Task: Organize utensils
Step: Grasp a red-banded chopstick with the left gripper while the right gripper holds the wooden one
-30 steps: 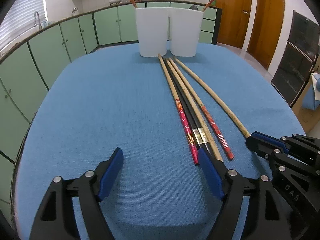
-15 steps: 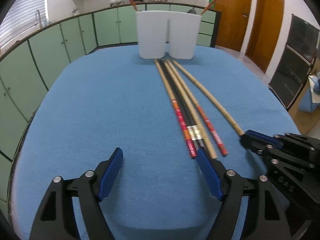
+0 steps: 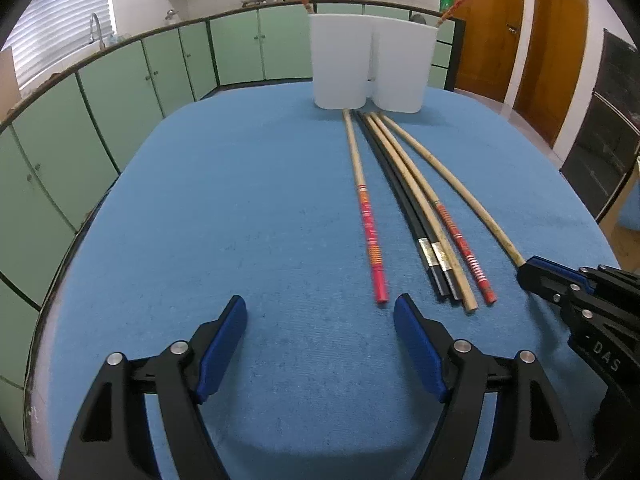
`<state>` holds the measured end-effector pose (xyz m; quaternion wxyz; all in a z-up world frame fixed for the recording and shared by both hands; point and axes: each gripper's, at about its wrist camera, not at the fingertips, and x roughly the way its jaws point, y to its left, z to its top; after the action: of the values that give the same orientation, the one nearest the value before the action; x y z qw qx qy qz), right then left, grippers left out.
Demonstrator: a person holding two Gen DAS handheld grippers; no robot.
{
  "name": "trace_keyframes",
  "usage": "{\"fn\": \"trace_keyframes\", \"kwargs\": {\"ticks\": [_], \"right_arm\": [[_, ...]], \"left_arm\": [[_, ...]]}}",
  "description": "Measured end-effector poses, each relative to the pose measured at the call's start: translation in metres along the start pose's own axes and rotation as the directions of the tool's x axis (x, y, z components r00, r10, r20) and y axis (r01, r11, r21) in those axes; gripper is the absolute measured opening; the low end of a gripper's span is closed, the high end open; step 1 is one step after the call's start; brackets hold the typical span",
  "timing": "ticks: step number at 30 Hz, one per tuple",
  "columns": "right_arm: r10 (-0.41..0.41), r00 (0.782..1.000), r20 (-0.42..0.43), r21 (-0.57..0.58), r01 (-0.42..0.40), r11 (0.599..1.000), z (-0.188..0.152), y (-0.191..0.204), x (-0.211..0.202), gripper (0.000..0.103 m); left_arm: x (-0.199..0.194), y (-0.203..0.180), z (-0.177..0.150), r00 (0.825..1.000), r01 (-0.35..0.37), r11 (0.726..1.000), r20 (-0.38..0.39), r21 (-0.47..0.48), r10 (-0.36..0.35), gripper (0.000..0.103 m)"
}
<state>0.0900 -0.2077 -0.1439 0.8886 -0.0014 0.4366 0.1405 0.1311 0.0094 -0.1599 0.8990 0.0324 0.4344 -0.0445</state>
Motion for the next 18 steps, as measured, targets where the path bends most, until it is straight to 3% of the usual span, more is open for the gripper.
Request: {"fn": "trace_keyframes", "kwargs": {"ticks": [1,3,5,12,14,16,18], "right_arm": [[0.0,1.0,-0.001,-0.008,0.0,1.0,-0.001,0.0,-0.001,0.01],[0.008,1.0,-0.002,-0.025,-0.008,1.0,-0.002,0.001,-0.003,0.025],[0.003,1.0,0.004,-0.04,-0.003,0.999,-0.006,0.001,-0.007,0.028],[0.006,1.0,0.002,-0.025,-0.006,1.0,-0.005,-0.001,-0.005,0.027],[-0.003,1.0,0.002,-0.035,0.003,0.999,-0.004,0.001,-0.004,0.027],[-0.014,1.0,0.001,-0.049,0.014,0.999,-0.004,0.005,-0.002,0.023],[-0.02,1.0,0.0,-0.061,0.02,0.998,-0.003,0.007,-0.001,0.013]], "left_arm": [[-0.001,-0.002,0.0,1.0,0.007,1.0,0.002,0.004,-0.007,0.075],[0.0,-0.005,0.0,1.0,0.014,1.0,0.003,0.011,-0.014,0.075],[0.001,-0.006,0.0,1.0,0.016,1.0,-0.002,0.012,-0.016,0.075],[0.007,-0.004,0.006,1.0,0.026,1.0,-0.004,-0.006,-0.026,0.074],[0.008,-0.007,0.008,1.0,0.028,1.0,-0.005,0.002,-0.028,0.07],[0.008,-0.01,0.009,0.999,0.039,0.999,-0.003,0.009,-0.039,0.06],[0.01,-0.013,0.011,0.999,0.049,0.999,-0.002,0.015,-0.049,0.053]]}}
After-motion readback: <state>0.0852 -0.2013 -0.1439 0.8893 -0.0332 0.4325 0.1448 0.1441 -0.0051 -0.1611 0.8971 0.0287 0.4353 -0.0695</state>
